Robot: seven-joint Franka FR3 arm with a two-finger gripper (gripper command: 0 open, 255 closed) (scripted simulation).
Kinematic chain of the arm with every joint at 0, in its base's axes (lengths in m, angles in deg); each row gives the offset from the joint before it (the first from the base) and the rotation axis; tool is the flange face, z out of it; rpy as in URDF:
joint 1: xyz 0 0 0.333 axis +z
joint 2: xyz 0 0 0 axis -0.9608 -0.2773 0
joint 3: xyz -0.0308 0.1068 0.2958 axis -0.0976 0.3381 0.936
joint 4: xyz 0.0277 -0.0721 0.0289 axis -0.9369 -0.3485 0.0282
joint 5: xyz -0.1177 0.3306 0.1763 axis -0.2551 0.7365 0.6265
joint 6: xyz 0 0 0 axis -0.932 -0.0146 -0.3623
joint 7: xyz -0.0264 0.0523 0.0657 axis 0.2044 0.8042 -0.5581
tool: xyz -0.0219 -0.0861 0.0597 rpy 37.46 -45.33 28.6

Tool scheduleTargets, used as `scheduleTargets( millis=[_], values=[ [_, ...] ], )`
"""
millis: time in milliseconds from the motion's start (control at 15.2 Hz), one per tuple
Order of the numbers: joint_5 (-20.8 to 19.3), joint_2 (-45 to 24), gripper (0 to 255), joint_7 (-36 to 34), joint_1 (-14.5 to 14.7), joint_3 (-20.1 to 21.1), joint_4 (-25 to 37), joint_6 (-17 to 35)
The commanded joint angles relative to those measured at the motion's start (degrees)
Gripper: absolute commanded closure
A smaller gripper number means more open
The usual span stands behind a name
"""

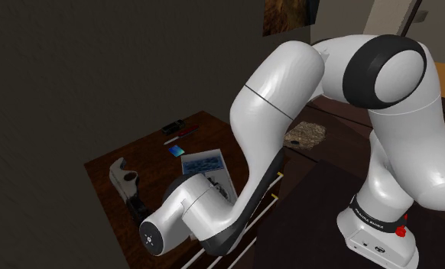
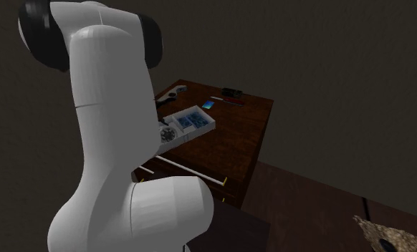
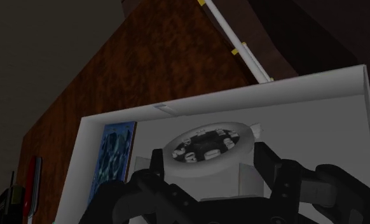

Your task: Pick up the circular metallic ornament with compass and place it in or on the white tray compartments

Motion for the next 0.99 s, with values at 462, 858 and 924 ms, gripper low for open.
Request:
scheduleTargets(
  millis=[462,858,924],
  values=[
    [-0.2,-0.04,255,0.0,-0.07,-0.12,0.02,-0.08],
    [1.03,3.57,255,2.23,-0.44,0.57,-0.49,-2.0],
    [1.23,4.15,255,2.62,-0.5,0.68,-0.54,-2.33]
  ],
)
